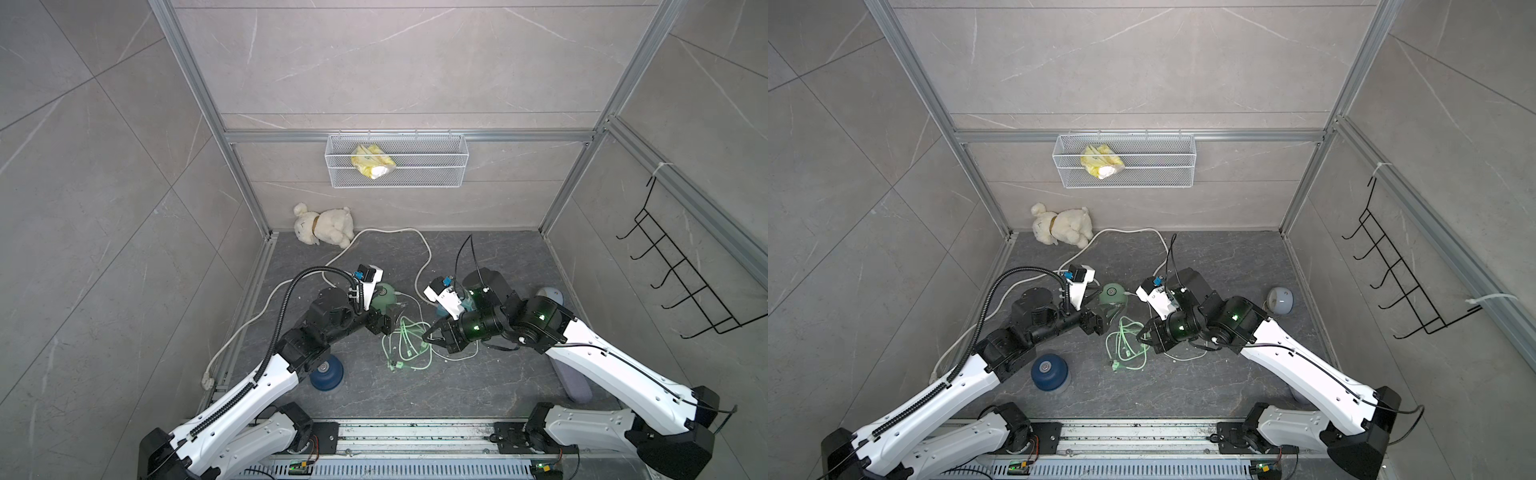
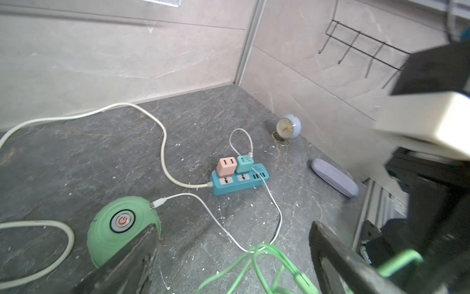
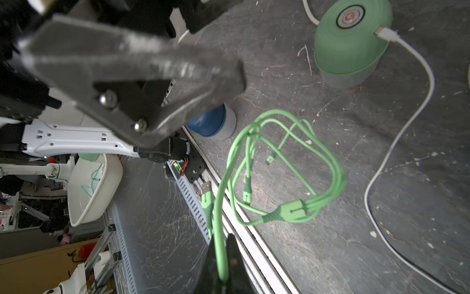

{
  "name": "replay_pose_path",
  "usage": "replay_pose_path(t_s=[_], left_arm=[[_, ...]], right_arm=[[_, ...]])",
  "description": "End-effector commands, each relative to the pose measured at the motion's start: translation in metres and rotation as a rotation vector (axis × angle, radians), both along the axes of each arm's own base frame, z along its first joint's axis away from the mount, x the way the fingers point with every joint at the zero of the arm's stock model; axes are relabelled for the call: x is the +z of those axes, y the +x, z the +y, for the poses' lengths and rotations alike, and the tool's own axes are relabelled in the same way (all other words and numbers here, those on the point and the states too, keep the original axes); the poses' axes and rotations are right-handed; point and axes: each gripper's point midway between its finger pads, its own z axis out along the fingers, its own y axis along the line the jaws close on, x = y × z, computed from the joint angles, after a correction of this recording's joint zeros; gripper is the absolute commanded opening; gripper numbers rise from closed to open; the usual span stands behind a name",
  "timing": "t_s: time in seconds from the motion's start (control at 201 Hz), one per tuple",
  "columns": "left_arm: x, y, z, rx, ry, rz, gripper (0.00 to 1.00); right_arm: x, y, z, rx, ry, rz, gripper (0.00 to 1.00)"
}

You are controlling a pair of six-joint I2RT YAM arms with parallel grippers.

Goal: Charge the cordless meat grinders
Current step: Pick up the charging cable from the center of the board.

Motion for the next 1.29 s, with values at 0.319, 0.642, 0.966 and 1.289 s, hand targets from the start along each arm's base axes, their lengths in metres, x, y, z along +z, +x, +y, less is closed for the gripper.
replay_pose_path(t_s=[0.319, 0.642, 0.966, 1.289], left_arm=[[0.014, -0.067, -0.013, -0.426, 0.154, -0.188, 0.98], [-0.006, -0.063, -0.028, -0.537, 0.248, -0.142, 0.61], [-0.002, -0.070, -0.036, -0.592, 0.175, -0.144, 0.06], [-0.012, -0.010, -0.020, -0.215, 0.225, -0.107, 0.00]], right_arm=[[0.011, 0.000, -0.009, 0.217, -0.145, -0.207, 0.00], [0.029, -0.005, -0.004, 0.263, -0.083, -0.254, 0.00], [0.037, 0.015, 0.002, 0.177, -0.056, -0.318, 0.00], [0.027, 0.023, -0.015, 0.035, -0.105, -0.258, 0.87]])
